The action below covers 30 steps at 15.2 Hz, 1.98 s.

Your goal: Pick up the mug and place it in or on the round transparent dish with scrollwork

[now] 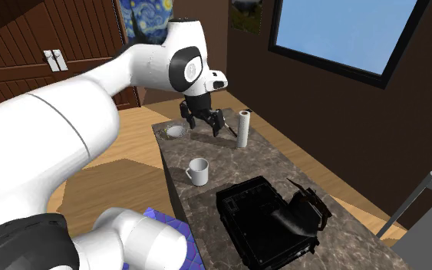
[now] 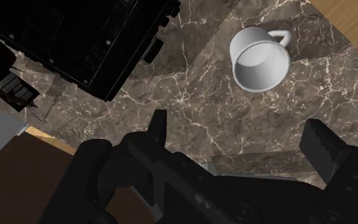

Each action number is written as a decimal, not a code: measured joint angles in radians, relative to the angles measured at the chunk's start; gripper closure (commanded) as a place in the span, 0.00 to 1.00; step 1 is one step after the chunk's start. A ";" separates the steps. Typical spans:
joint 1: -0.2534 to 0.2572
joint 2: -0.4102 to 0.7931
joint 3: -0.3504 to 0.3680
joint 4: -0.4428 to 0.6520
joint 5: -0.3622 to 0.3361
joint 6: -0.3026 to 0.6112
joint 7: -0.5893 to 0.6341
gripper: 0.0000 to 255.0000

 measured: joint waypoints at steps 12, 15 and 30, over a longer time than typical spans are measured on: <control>0.035 0.146 -0.044 -0.219 0.034 0.312 -0.051 0.00; 0.052 0.215 -0.054 -0.262 0.051 0.410 -0.068 0.00; 0.096 0.458 -0.086 -0.354 0.107 0.717 -0.129 0.00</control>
